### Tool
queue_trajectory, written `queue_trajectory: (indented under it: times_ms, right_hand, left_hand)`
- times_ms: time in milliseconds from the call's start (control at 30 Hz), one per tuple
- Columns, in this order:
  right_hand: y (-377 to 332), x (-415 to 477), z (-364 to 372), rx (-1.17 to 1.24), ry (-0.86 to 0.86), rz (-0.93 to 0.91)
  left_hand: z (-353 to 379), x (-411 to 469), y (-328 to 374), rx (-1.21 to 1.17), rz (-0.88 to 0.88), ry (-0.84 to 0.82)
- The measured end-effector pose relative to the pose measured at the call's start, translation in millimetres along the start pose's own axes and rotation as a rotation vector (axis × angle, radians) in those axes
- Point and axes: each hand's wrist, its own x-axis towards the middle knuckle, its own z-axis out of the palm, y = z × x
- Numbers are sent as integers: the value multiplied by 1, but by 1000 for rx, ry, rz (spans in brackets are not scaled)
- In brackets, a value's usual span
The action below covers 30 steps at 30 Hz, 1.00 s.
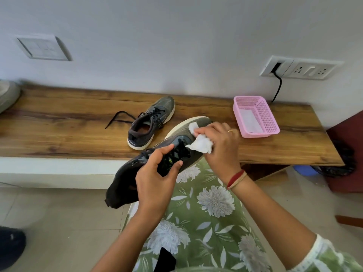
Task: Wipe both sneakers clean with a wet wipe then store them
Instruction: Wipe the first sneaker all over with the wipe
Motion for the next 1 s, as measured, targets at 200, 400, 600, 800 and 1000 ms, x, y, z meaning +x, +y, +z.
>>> queue_trajectory:
  times_ms: [200,400,600,800,1000]
  right_hand:
    - [15,19,-8,64,146,142]
    - [17,19,-7,33,65,75]
    - [4,6,2,73,-58,-15]
    - [25,18,3,116,71,216]
    - [17,10,7,48,-62,105]
  left_hand:
    - [3,-6,-2,5,58,17]
    - [8,-9,-15,38,104,40]
    - [11,-10,-23,32,100,31]
    - [12,-11,-22,-1,53,1]
    - [13,-11,-22,-35,13,-8]
